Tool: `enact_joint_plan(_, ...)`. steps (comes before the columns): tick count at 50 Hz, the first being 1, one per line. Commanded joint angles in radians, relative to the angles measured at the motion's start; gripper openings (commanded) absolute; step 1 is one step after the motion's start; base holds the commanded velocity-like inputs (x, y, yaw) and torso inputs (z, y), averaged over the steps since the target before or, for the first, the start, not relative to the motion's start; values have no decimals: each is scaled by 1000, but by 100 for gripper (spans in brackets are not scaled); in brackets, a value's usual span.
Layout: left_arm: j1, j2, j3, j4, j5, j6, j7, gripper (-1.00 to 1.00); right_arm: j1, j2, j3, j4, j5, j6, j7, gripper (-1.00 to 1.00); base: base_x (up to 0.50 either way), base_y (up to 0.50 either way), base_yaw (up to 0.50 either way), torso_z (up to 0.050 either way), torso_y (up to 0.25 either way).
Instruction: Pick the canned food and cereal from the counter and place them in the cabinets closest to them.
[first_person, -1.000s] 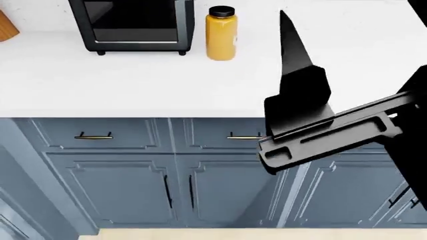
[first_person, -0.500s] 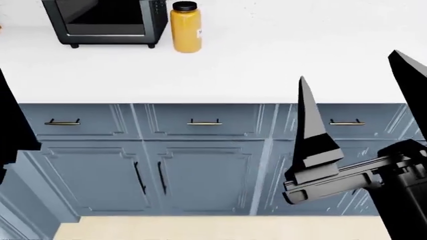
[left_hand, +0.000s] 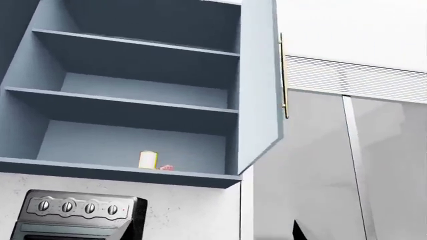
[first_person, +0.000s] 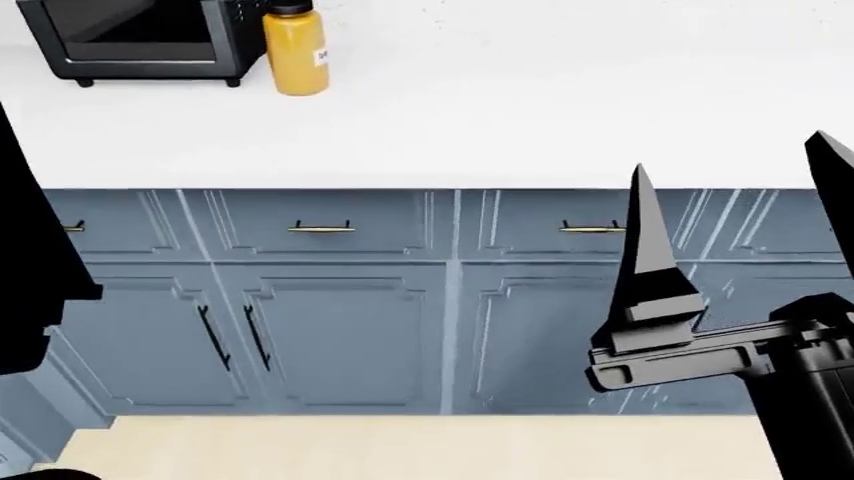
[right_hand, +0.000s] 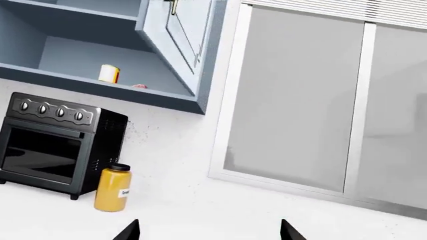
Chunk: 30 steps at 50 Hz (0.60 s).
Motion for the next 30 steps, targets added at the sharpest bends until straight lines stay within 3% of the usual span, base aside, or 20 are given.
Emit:
enact_joint_plan(1, -18, -17, 80, 0, 34, -4, -42, 100, 1, -3, 0, 0, -22, 10, 0, 100, -90, -500, 0, 0, 0)
enact_joint_plan(16, -55, -29, 121, 0, -79, -4, -182, 100, 4, 2, -35, 0, -55, 10, 0, 100, -27, -500, 0, 0, 0)
enact_joint_plan(30, -63, -31, 121, 0, -109, -4, -215, 100, 12, 9, -49, 0, -66, 10, 0, 100, 0, -500, 0, 0, 0)
